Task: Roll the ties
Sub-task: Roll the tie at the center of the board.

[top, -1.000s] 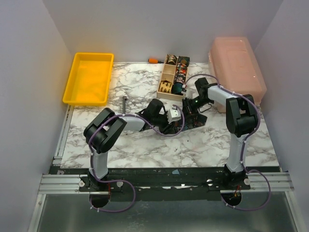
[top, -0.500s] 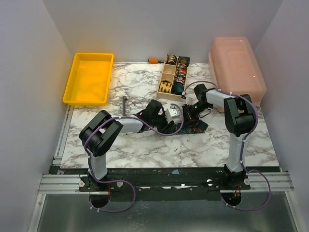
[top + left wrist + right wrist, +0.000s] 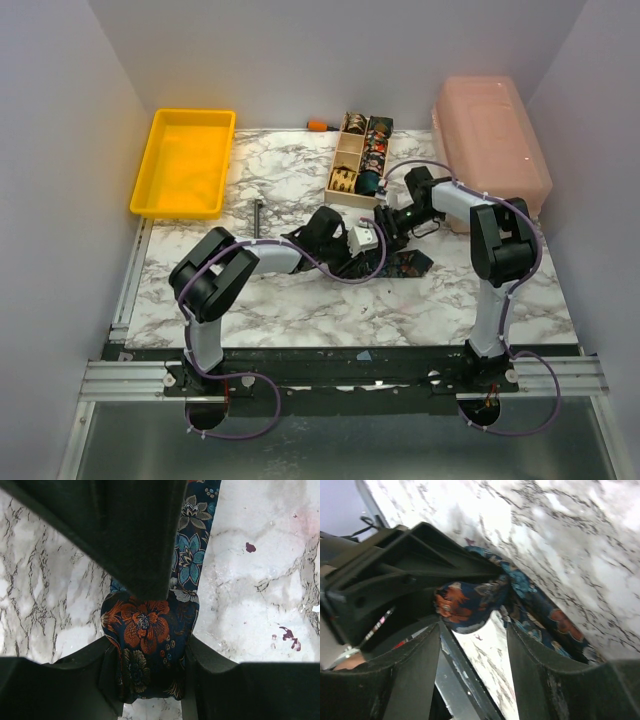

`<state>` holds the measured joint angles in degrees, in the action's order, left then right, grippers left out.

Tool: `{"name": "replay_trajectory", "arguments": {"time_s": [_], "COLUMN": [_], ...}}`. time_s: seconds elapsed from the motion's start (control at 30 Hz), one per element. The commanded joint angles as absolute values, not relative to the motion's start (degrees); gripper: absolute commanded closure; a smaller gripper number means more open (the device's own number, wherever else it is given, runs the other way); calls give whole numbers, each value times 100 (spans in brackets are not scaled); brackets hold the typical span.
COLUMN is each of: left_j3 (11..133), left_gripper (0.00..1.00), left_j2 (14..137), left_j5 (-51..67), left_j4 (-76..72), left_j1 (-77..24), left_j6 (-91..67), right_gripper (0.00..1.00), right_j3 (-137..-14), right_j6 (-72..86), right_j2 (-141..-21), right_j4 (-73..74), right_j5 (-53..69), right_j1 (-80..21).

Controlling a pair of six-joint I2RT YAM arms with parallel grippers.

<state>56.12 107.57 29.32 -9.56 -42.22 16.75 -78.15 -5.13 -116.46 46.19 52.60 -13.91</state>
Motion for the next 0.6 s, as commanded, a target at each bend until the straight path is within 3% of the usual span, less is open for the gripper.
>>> {"name": "replay_trajectory", "arguments": {"time_s": [0.0,0.2,0.3,0.37,0.47,0.57], "left_j3": [5457,5553,5568,5628,5684,5669], "left_gripper": [77,75,74,73,68,51], "left_j2": [11064,11101,11102,11122,11129,11072], "left_j5": [2506,2496,2492,2496,2551,2742], "left_j4": [-136,-72,-79,-47,-43,-194], "left_j1": [-4322,-4333,-4335,-4333,-4333,-4317], "left_j6": [1942,1960,2030,2039,2052,2040], "right_gripper": [41,43,49,62,96,100], "right_j3": [-7937,-7917,-7789,-7683,-7579,-7496], "right_j6": [-119,-136,-202,-168,-194,-330], "right_j2": [-11625,-11987,-12099,-12137,-12122,-12152], "right_j4": [4455,4389,4339,4252,4159,4179], "right_j5": [6074,5886,5530,5425,5146,4915], "right_j1": [-1442,-1661,-1661,-1661,-1653,-1584]}}
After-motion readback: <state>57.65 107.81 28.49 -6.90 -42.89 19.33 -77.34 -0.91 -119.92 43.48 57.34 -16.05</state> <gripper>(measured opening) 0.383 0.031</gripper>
